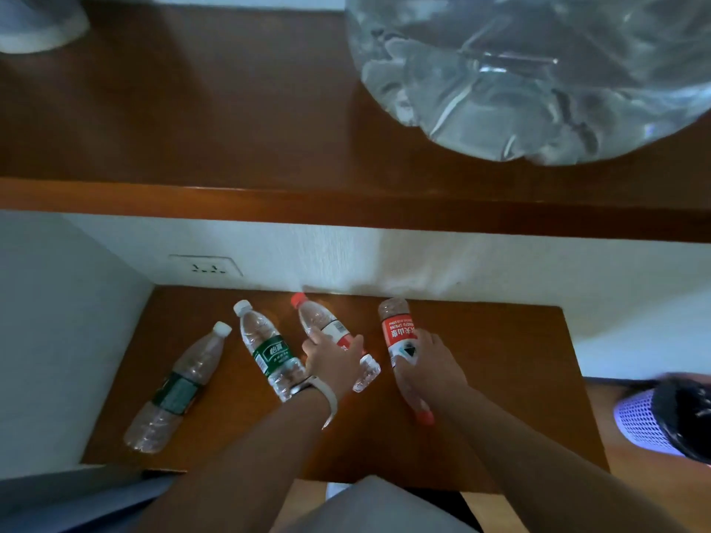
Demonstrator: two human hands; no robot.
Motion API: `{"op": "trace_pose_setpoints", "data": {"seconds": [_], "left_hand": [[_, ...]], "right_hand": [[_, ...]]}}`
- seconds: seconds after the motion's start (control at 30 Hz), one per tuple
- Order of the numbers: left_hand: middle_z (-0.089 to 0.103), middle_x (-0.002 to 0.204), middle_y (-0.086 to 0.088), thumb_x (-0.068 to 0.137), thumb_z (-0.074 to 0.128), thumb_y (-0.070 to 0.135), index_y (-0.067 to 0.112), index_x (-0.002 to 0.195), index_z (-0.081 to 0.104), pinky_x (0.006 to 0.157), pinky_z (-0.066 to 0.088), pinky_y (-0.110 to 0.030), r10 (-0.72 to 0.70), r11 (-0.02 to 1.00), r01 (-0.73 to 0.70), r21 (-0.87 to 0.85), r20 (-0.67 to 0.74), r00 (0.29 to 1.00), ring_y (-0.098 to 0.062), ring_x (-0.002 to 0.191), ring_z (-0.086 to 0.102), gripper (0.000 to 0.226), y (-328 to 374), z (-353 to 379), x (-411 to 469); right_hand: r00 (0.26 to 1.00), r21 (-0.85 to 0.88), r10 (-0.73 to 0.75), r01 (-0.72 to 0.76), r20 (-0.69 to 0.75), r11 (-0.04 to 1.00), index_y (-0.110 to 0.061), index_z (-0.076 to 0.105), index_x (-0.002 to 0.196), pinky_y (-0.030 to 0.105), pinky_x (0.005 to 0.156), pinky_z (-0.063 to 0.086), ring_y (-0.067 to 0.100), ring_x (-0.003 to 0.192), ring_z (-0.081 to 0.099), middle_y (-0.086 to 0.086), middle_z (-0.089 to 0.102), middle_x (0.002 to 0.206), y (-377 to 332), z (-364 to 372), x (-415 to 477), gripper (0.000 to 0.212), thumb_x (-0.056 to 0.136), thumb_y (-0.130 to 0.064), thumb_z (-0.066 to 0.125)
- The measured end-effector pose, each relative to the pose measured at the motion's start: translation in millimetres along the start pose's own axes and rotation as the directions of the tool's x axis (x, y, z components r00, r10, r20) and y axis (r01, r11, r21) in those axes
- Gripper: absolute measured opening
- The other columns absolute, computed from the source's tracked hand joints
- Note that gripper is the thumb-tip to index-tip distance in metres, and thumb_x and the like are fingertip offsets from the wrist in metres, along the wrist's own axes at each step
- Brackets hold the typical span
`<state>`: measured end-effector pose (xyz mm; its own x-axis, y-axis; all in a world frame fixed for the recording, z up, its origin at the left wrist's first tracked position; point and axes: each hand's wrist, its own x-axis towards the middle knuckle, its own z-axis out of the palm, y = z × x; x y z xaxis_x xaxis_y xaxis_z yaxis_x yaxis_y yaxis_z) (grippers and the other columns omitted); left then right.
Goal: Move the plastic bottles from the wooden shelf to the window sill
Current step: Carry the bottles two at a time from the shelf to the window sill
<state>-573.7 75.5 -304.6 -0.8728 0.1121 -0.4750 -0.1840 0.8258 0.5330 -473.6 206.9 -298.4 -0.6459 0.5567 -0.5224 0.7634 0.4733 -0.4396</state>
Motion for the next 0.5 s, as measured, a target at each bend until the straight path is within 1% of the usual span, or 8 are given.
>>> {"op": "trace_pose_setpoints", "data": {"seconds": [0.03, 0.1, 0.17, 0.23, 0.33, 0.4, 0.5], "left_hand": [[0.044, 0.133, -0.017, 0.089, 0.064, 0.053, 0.008, 0.154, 0.017, 0.088, 0.053, -0.040, -0.049, 0.999, 0.049, -0.022, 0.009, 0.999, -0.033, 0.113, 0.056, 0.092, 3, 1, 3], [0.044, 0.133, -0.017, 0.088, 0.067, 0.051, 0.009, 0.154, 0.014, 0.090, 0.053, -0.043, -0.137, 0.988, 0.139, -0.072, 0.033, 0.990, -0.034, 0.114, 0.056, 0.094, 6, 2, 11], [0.046, 0.130, -0.017, 0.086, 0.069, 0.047, 0.008, 0.148, 0.020, 0.091, 0.054, -0.046, -0.229, 0.959, 0.238, -0.153, 0.074, 0.971, -0.035, 0.112, 0.057, 0.089, 8, 4, 18], [0.049, 0.128, -0.018, 0.084, 0.073, 0.044, 0.007, 0.141, 0.024, 0.091, 0.055, -0.047, -0.292, 0.926, 0.309, -0.215, 0.108, 0.950, -0.035, 0.110, 0.058, 0.083, 8, 6, 25], [0.053, 0.126, -0.018, 0.080, 0.077, 0.045, 0.006, 0.137, 0.028, 0.091, 0.055, -0.049, -0.329, 0.908, 0.341, -0.242, 0.090, 0.940, -0.036, 0.109, 0.060, 0.085, 4, 9, 34], [0.057, 0.120, -0.017, 0.075, 0.080, 0.047, 0.009, 0.135, 0.030, 0.088, 0.057, -0.050, -0.331, 0.896, 0.342, -0.283, 0.089, 0.940, -0.036, 0.103, 0.064, 0.087, 1, 11, 36], [0.061, 0.112, -0.014, 0.077, 0.079, 0.044, 0.009, 0.133, 0.034, 0.082, 0.058, -0.046, -0.314, 0.903, 0.314, -0.294, 0.047, 0.948, -0.032, 0.094, 0.066, 0.080, -3, 12, 32]], "right_hand": [[1.000, 0.020, 0.011, -0.012, 0.010, 1.000, -0.022, 0.025, 0.150, 0.048, 0.104, 0.044, 0.027, 0.129, 0.049, 0.005, 0.042, 0.146, 0, 3, 5, 0.076, 0.089, -0.049, 0.060], [0.999, 0.048, 0.024, -0.025, 0.028, 0.999, -0.021, 0.023, 0.151, 0.049, 0.105, 0.043, 0.028, 0.129, 0.048, 0.006, 0.040, 0.147, 0, 8, 12, 0.079, 0.088, -0.049, 0.062], [0.998, 0.067, 0.044, -0.046, 0.041, 0.997, -0.020, 0.023, 0.151, 0.049, 0.105, 0.045, 0.028, 0.128, 0.050, 0.007, 0.041, 0.145, 1, 13, 19, 0.082, 0.087, -0.049, 0.064], [0.995, 0.100, 0.081, -0.087, 0.061, 0.991, -0.019, 0.025, 0.150, 0.050, 0.103, 0.047, 0.027, 0.124, 0.054, 0.007, 0.045, 0.141, 2, 16, 24, 0.084, 0.084, -0.050, 0.067], [0.990, 0.168, 0.113, -0.126, 0.087, 0.978, -0.018, 0.035, 0.141, 0.048, 0.095, 0.054, 0.023, 0.110, 0.061, 0.005, 0.054, 0.128, 3, 21, 29, 0.083, 0.076, -0.056, 0.070], [0.987, 0.186, 0.123, -0.141, 0.103, 0.972, -0.017, 0.037, 0.138, 0.046, 0.093, 0.055, 0.021, 0.107, 0.062, 0.004, 0.056, 0.124, 4, 22, 31, 0.081, 0.076, -0.055, 0.071], [0.987, 0.201, 0.119, -0.139, 0.106, 0.970, -0.017, 0.039, 0.136, 0.043, 0.093, 0.055, 0.020, 0.104, 0.062, 0.004, 0.057, 0.121, 4, 21, 30, 0.076, 0.077, -0.051, 0.073]]}}
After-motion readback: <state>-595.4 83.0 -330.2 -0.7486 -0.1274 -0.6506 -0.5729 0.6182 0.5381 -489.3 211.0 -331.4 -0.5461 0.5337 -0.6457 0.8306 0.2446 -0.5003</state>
